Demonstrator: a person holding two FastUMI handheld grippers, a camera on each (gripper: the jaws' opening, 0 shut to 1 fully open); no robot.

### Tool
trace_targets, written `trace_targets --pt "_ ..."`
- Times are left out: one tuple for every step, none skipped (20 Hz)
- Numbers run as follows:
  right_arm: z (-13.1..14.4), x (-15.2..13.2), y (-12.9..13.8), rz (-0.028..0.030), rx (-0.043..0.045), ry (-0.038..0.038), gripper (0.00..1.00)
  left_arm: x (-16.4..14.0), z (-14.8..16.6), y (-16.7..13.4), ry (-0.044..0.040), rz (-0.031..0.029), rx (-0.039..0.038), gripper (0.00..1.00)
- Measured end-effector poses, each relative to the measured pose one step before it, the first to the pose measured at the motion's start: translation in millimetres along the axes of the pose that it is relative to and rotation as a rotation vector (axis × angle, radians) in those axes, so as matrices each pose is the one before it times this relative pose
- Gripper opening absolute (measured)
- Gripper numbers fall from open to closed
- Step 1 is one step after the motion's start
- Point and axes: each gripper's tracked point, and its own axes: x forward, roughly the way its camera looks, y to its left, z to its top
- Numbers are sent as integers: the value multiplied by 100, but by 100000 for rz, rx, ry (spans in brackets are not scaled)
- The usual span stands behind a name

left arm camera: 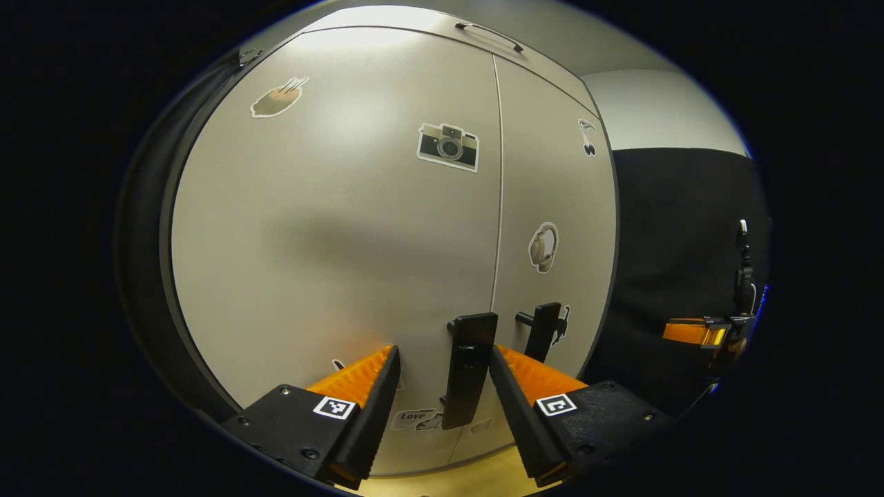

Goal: Grab one shoe with the right hand and put it into the shoe cabinet, grab the other shoe with the left hand and put it into the shoe cabinet; then close the right door with the right hand and the left door with the left hand.

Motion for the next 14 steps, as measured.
trace_targets --pt "54 -101 184 758 -136 -286 69 -122 33 -6 359 1432 880 82" --pt "169 -86 172 750 -549 -336 69 -220 119 -31 -21 1592 1386 83" --pt "204 -133 188 669 -860 -505 69 -301 263 -129 -515 913 1196 85" --pt "346 -94 216 567 -931 -531 69 -375 319 -158 -707 509 530 84" --pt "304 -239 93 615 -781 -609 69 -426 317 -232 -450 322 -129 84" --pt "398 -319 139 762 -462 -769 69 -415 289 -167 -266 883 -317 84" --pt "427 -401 164 926 -411 -1151 69 -523 357 -140 -448 1094 -339 84" --pt "525 -391 100 813 -401 -1093 69 -746 433 -139 -502 1280 -442 84" --pt "581 -384 128 851 -523 -1088 69 -680 527 -201 -835 1040 -509 84" --pt "603 -382 182 828 -537 -1064 69 -770 582 -323 -1031 970 -616 84" --pt "420 -438 128 924 -586 -813 69 -806 672 -286 -1088 1226 -603 84" --pt "502 -498 140 1001 -565 -821 70 -815 700 -267 -1204 1253 -492 84" --pt "568 -451 174 758 -500 -897 70 -785 724 -328 -1024 1289 -500 84" --pt "591 -488 73 504 -374 -740 69 -927 761 -418 -907 1271 -378 83"
